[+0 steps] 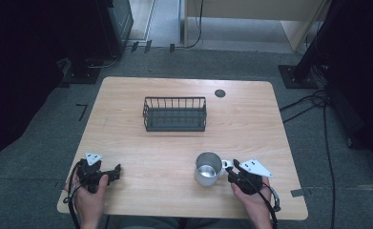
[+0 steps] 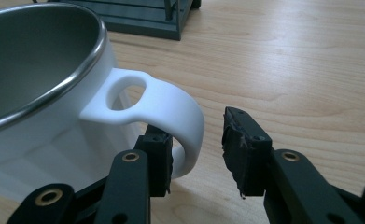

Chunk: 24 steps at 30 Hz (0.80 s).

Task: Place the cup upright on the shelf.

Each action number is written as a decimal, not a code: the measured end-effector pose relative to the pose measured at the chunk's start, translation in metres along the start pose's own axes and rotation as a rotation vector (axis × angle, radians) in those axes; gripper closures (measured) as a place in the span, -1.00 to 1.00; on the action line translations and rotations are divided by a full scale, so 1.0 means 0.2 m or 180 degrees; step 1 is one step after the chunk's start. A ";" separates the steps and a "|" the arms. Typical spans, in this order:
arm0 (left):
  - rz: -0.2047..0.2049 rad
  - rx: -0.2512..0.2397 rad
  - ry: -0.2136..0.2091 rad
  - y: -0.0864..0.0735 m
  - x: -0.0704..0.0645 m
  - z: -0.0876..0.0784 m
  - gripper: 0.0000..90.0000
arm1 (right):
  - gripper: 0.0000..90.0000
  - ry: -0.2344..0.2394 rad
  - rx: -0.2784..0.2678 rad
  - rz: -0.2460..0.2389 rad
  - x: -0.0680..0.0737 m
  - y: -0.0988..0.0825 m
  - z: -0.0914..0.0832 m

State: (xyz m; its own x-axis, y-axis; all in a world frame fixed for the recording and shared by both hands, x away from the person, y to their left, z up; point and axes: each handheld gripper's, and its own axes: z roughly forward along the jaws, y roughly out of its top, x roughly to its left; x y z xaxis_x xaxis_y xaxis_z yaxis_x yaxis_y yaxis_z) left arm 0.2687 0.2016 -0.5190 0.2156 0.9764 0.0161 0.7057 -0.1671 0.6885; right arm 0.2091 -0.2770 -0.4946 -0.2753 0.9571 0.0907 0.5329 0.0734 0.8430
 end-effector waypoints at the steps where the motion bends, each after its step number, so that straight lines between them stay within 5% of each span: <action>1: -0.0001 0.0000 0.0000 0.00 0.00 0.00 -1.00 | 0.39 -0.0025 0.0005 -0.0001 0.00 0.00 0.01; 5: -0.0001 0.0000 0.0000 0.00 0.00 0.00 -1.00 | 0.42 -0.0093 0.0033 0.0038 0.01 0.00 0.04; 8: -0.0002 -0.0001 0.0000 0.00 0.00 0.00 -1.00 | 0.73 -0.0076 0.0017 0.0057 0.02 0.01 0.04; 16: -0.0002 -0.0001 0.0000 0.00 0.00 0.00 -1.00 | 0.76 -0.0176 -0.0141 0.0143 0.03 0.03 0.04; 24: -0.0002 -0.0001 0.0000 0.00 0.00 0.00 -1.00 | 0.78 -0.0163 -0.0085 0.0073 0.04 0.08 0.03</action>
State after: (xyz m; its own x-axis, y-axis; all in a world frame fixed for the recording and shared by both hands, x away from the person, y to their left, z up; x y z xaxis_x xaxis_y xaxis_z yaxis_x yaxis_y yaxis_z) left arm 0.2688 0.2016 -0.5190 0.2153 0.9764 0.0156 0.7055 -0.1666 0.6888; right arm 0.2203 -0.2654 -0.4844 -0.2216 0.9715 0.0836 0.5169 0.0444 0.8549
